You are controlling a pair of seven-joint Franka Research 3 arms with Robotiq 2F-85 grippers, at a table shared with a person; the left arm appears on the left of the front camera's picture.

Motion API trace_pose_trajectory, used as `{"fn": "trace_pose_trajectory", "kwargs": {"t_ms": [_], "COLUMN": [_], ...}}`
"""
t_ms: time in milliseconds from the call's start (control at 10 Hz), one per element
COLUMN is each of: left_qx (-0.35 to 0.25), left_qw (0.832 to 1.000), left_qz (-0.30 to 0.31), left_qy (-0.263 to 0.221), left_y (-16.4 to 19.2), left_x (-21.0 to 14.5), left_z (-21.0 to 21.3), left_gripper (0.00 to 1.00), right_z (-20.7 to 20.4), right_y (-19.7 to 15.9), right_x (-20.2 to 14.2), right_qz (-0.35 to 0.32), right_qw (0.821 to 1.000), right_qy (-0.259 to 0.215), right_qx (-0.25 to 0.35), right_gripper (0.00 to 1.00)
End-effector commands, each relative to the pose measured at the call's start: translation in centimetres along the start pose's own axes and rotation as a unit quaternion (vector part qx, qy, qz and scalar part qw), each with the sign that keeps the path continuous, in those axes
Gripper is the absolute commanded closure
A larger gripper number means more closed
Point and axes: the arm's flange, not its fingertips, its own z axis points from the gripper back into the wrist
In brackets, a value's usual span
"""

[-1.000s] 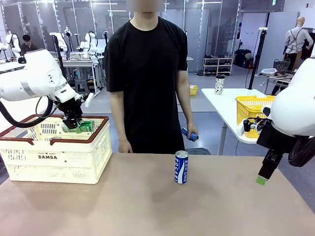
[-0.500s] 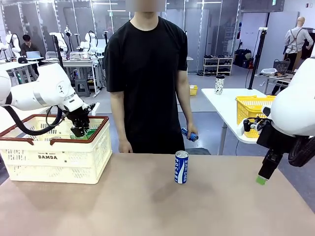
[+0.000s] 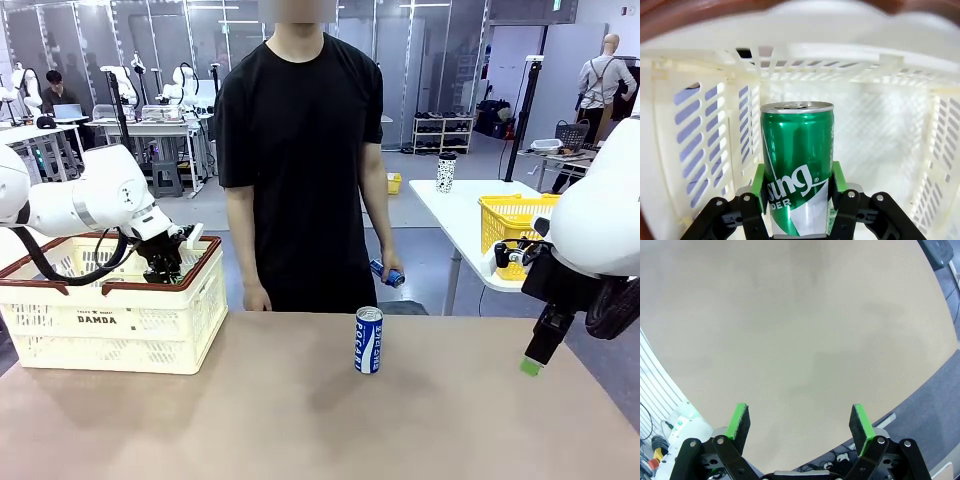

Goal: Place the drinks into the Shopping basket.
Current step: Pick up one drink and place it into the Shopping basket.

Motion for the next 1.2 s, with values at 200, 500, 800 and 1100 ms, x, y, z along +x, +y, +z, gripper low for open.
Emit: {"fn": "trace_pose_trajectory", "kwargs": {"t_ms": [200,500,800,1100], "left_qx": [-0.006,-0.029,-0.042,-0.043], "left_qw": [1.000,0.999,0.999,0.999], "left_qz": [-0.011,-0.029,-0.028,-0.026], "left_qy": [-0.010,-0.003,0.000,-0.008], "left_y": [0.4,0.9,0.5,0.1], "left_x": [-1.0,-0.7,-0.7,-1.1], "left_z": [-1.9,-3.7,-4.8,-4.9], "left_gripper": [0.42,0.42,0.42,0.29], "right_z": [0.0,0.0,0.0,0.0], "right_y": [0.0,0.0,0.0,0.0], "right_x": [-0.1,-0.1,-0.1,-0.1], "right_qz": [-0.001,-0.001,-0.001,-0.001], "right_qw": [1.000,1.000,1.000,1.000], "right_qy": [0.000,0.000,0.000,0.000], "right_qx": [0.000,0.000,0.000,0.000], "right_gripper": [0.00,0.00,0.00,0.00]}}
